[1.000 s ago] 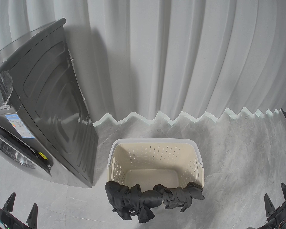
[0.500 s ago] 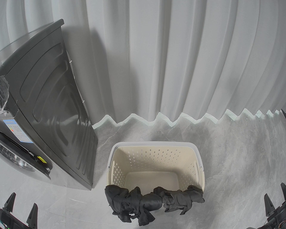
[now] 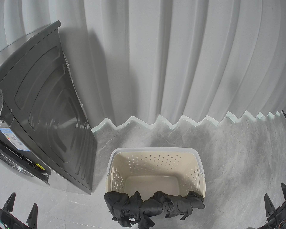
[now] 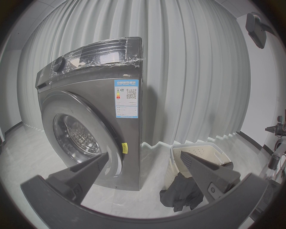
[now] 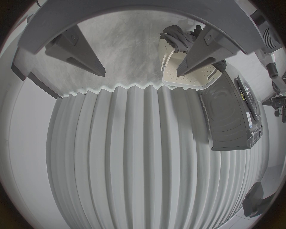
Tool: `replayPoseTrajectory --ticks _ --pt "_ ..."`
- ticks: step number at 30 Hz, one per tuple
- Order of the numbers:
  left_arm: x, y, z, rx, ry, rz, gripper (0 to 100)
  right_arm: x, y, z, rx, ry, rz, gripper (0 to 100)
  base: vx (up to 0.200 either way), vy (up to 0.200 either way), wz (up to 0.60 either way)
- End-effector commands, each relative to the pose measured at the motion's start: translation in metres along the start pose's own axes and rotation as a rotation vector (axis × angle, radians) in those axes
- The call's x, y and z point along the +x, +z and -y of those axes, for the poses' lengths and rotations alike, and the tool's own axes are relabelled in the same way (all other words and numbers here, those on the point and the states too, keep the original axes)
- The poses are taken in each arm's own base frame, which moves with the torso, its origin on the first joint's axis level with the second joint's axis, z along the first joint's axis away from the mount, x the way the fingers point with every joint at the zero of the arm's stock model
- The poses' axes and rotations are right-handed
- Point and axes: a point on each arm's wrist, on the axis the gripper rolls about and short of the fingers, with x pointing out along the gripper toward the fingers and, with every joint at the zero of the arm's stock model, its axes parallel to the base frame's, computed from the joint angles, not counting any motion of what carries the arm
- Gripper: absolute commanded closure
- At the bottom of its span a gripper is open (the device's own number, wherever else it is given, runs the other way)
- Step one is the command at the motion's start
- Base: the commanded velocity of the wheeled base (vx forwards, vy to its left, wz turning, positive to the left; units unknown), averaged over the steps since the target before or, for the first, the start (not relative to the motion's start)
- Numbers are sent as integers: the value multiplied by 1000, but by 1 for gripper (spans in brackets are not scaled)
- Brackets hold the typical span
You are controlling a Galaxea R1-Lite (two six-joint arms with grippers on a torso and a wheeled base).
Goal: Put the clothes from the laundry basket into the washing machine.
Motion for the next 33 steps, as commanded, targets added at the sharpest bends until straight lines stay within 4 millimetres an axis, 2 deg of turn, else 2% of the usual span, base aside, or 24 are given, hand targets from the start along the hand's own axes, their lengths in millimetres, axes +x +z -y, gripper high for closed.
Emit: replayPoseTrajectory --ticks 1,7,22,25,33 --pt "0 -5 0 0 1 2 0 0 -5 0 0 1 0 0 0 0 0" --pt "0 -5 0 0 2 2 0 0 -5 0 0 1 0 0 200 0 0" --pt "0 -5 0 0 2 2 0 0 -5 0 0 1 0 0 0 0 0" --pt "0 -5 0 1 2 2 0 0 -5 0 0 1 0 0 200 0 0" --pt "0 -5 0 1 1 2 0 0 -5 0 0 1 0 0 0 0 0"
